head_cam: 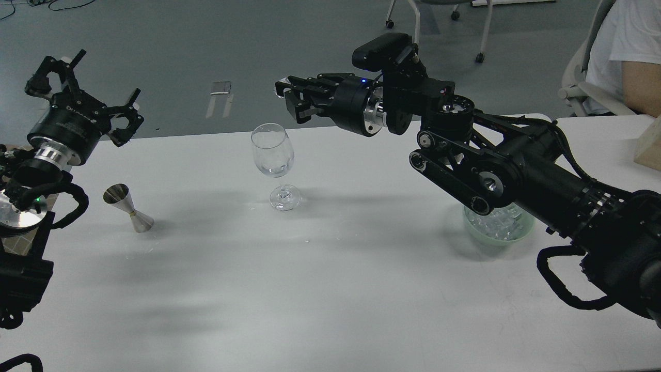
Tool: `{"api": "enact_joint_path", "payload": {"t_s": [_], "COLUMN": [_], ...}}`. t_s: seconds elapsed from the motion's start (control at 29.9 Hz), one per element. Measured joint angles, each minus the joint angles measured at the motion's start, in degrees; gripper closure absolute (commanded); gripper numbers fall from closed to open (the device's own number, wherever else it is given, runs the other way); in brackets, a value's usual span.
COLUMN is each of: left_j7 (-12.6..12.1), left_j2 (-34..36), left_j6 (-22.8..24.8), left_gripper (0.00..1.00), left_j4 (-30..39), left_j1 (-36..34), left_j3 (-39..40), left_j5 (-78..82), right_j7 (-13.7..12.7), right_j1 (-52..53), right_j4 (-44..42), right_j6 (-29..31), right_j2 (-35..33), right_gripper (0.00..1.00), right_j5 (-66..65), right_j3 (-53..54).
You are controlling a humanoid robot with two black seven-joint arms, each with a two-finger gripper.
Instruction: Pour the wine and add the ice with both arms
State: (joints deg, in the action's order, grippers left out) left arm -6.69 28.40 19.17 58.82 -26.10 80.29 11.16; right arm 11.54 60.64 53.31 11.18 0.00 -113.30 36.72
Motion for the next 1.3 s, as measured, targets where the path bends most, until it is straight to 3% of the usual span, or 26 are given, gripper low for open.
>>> {"api": "enact_joint_path", "payload": {"t_s": [0.53, 0.7, 0.77, 0.84, 0.9, 1.2, 1.3], "left_j7": [-0.1, -0.1, -0.1, -0.1, -0.1, -0.1, -0.1], "left_j2": [0.9, 1.0, 1.1, 1.1, 1.1, 1.2, 1.3], "left_j6": [0.2, 0.2, 0.4, 0.7, 1.0, 1.1, 1.1], "left_gripper": [0.02, 0.02, 0.02, 0.02, 0.02, 0.02, 0.02], "left_j4": [0.1, 0.1, 0.1, 0.1, 0.1, 0.1, 0.1], "left_j1": [0.4, 0.4, 0.4, 0.4, 0.4, 0.4, 0.4], "left_j3": [0.0, 0.0, 0.2, 0.5, 0.7, 0.9, 0.9], "left_j5": [0.0, 0.0, 0.0, 0.0, 0.0, -0.1, -0.1], "right_j7": [0.5, 0.5, 0.5, 0.5, 0.5, 0.5, 0.5], "right_j1": [-0.3, -0.3, -0.3, -0.3, -0.3, -0.3, -0.3], "right_j4": [-0.5, -0.7, -1.0, -1.1, -1.3, -1.6, -1.5], "right_j6": [0.3, 0.3, 0.3, 0.3, 0.3, 0.0, 0.0], "right_j2": [0.0, 0.0, 0.0, 0.0, 0.0, 0.0, 0.0], "right_gripper": [0.93, 0.78, 0.66, 0.63, 0.55, 0.52, 0.46], "right_j5": [-0.1, -0.1, -0.1, -0.1, -0.1, -0.1, -0.1], "right_j3": [-1.5, -3.0, -3.2, -3.2, -3.2, -3.0, -2.9]}}
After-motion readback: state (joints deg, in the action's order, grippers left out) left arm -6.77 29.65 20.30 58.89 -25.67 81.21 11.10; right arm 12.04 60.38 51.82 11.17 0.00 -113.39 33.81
